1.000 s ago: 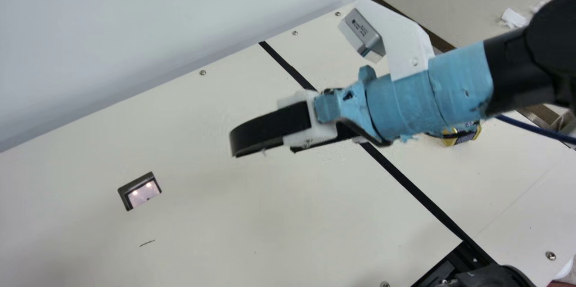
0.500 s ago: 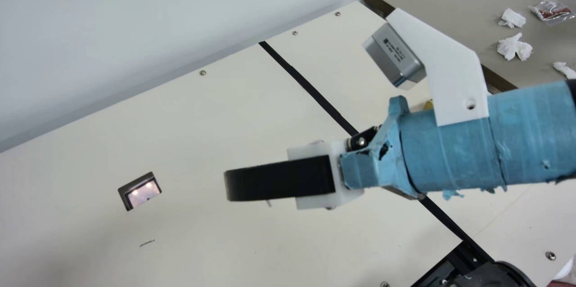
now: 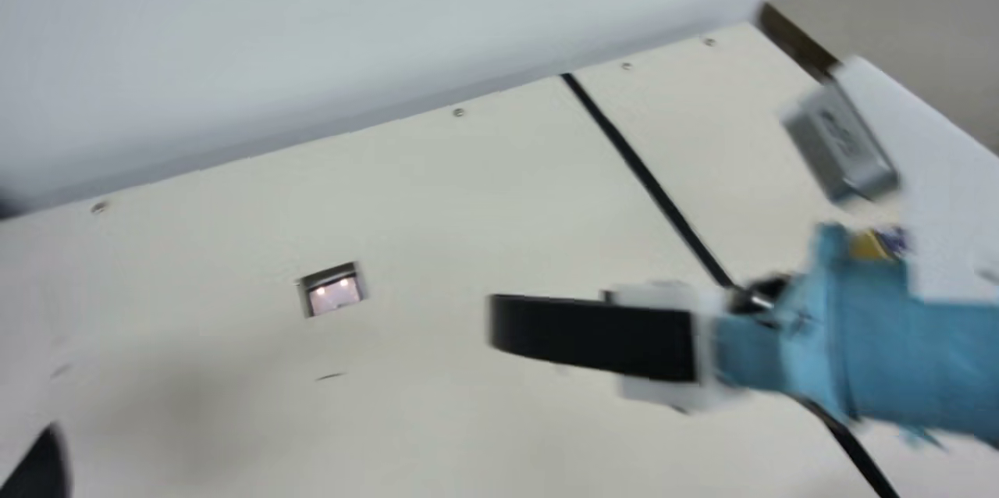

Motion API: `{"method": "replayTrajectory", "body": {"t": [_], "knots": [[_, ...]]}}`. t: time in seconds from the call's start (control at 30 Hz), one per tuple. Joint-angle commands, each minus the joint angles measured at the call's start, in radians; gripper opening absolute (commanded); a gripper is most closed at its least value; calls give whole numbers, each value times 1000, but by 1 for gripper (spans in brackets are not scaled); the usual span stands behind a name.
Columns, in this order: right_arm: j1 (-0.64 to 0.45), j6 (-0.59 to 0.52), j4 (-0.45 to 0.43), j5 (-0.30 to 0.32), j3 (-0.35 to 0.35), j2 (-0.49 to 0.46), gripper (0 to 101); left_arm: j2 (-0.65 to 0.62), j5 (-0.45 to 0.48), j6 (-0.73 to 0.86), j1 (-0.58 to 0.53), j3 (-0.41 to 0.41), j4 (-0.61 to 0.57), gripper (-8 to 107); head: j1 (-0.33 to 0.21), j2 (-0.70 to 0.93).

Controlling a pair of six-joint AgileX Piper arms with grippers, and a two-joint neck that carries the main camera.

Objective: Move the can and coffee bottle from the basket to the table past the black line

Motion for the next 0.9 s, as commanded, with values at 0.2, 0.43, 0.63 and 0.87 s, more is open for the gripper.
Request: {"method": "replayTrajectory", "body": {"t": [0.2, 0.43, 0.63, 0.87], "knots": [[0, 0, 0, -1, 0, 0, 101, 0, 0, 0, 0, 0, 0, 90, -97, 322], [0, 0, 0, -1, 0, 0, 101, 0, 0, 0, 0, 0, 0, 90, -168, 585], [0, 0, 0, -1, 0, 0, 101, 0, 0, 0, 0, 0, 0, 90, -185, 788], [0, 0, 0, -1, 0, 0, 101, 0, 0, 0, 0, 0, 0, 90, -188, 905]]}}
